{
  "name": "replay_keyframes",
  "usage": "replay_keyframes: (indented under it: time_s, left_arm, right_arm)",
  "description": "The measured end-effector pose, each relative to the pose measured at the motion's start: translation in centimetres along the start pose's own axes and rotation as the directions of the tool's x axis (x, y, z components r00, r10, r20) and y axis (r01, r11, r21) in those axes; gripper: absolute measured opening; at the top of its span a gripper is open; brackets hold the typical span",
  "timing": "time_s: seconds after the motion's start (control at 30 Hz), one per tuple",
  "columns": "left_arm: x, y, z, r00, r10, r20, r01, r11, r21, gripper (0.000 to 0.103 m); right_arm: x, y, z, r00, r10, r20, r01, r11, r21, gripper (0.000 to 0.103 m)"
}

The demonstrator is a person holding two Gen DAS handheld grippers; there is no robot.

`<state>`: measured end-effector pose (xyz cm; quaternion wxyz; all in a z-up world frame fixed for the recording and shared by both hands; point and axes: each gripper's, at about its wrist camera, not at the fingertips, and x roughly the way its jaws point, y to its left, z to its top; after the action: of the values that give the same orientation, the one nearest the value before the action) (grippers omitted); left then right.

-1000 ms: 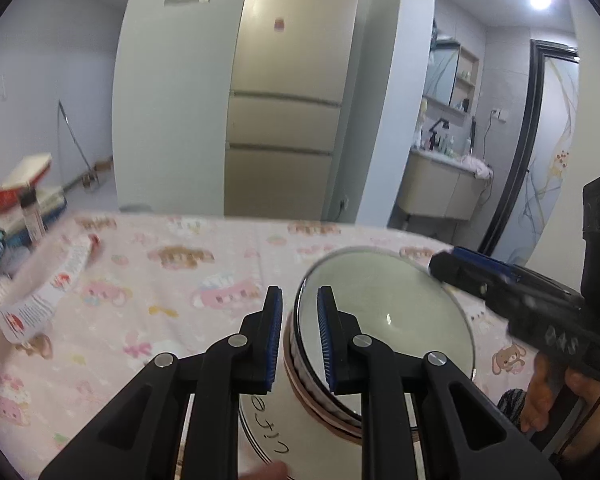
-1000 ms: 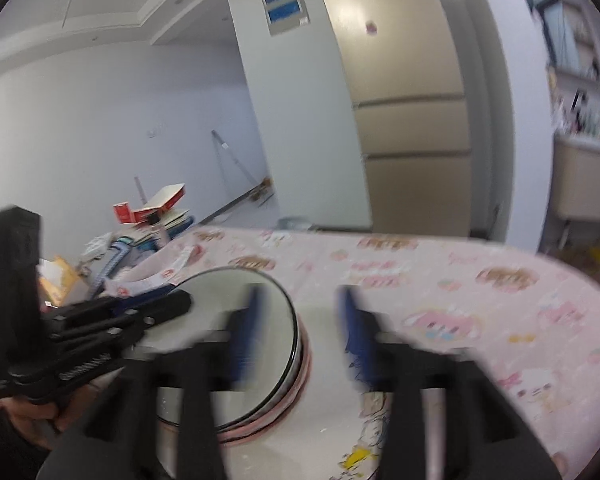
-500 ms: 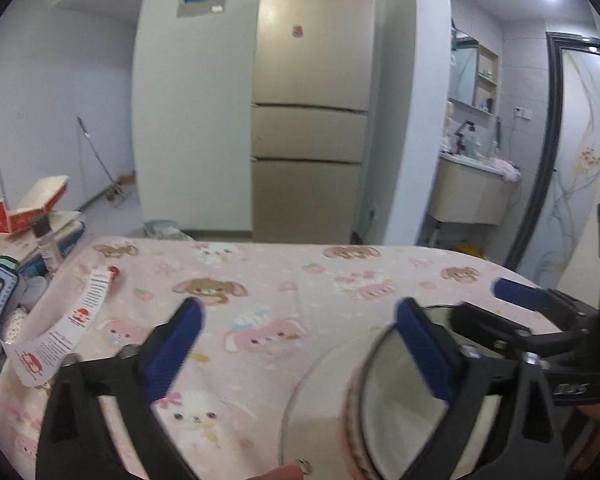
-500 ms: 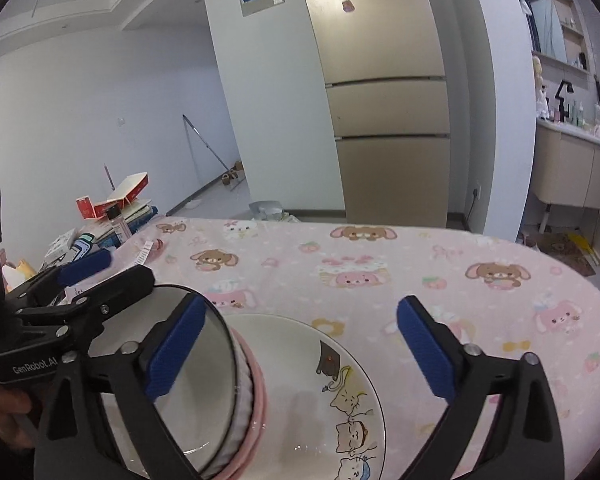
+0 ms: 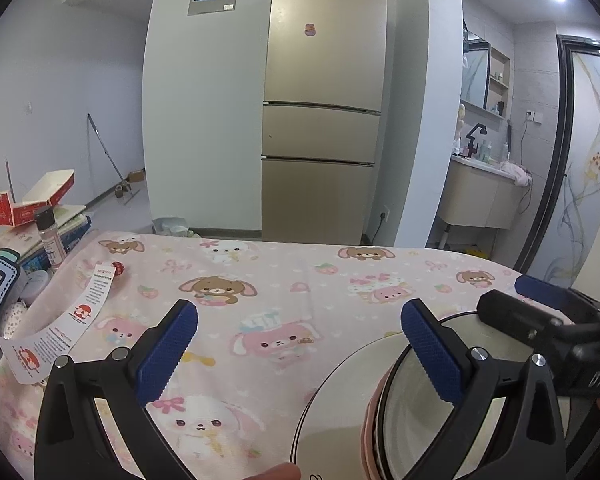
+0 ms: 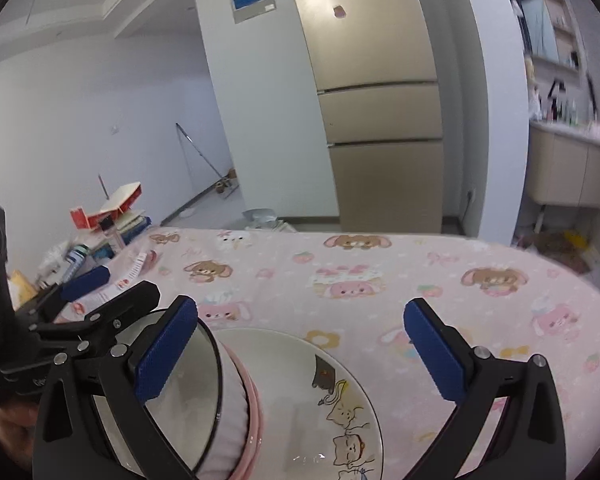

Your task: Organize plates and bowls

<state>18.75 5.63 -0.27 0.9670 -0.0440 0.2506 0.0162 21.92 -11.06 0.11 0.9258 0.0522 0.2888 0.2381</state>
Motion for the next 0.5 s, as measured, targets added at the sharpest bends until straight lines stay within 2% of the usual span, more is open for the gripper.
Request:
replay_keyframes:
  time_s: [0.1, 0.17, 0.2, 0.33, 0.4, 0.5]
  left_arm:
    - [-0.1, 0.3, -0.1, 1.000, -0.017, 0.001, 0.017, 1.000, -0.019, 0.103]
    - [0.0, 0.7, -0.3, 0.999, -0.037, -0.003, 0.037, 0.998, -0.044, 0.103]
    - [0.0, 0.9, -0.3, 0.999, -0.044, -0.005, 0.043, 0.998, -0.053, 0.103]
    - [-0.1, 1.2, -0.4, 0.998, -0.057, -0.003, 0.056, 0.996, -0.068, 0.103]
    - [-0.5, 1.1, -0.3, 0.998, -0.065, 0.006, 0.065, 0.996, -0.063, 0.103]
    - [-2.3, 0.9, 0.1, 0.998, -0.052, 0.031, 0.054, 0.998, -0.045, 0.103]
  right_arm:
    - [0.0, -1.5, -0.1, 1.000, 0.028, -0.006, -0.027, 0.996, 0.082, 0.103]
    - [0.2, -2.3, -0.1, 1.000, -0.026, -0.017, 0.028, 0.992, 0.126, 0.103]
    - [0.4, -2.8, -0.3, 0.999, -0.027, -0.025, 0.030, 0.988, 0.151, 0.103]
    - [1.1, -4.3, -0.9, 0.997, 0.017, -0.071, 0.001, 0.971, 0.239, 0.103]
    - [0.9, -4.1, -0.9, 0.997, 0.001, -0.072, 0.015, 0.974, 0.227, 0.103]
    - [-0.5, -2.7, -0.2, 1.000, -0.017, -0.024, 0.020, 0.989, 0.147, 0.103]
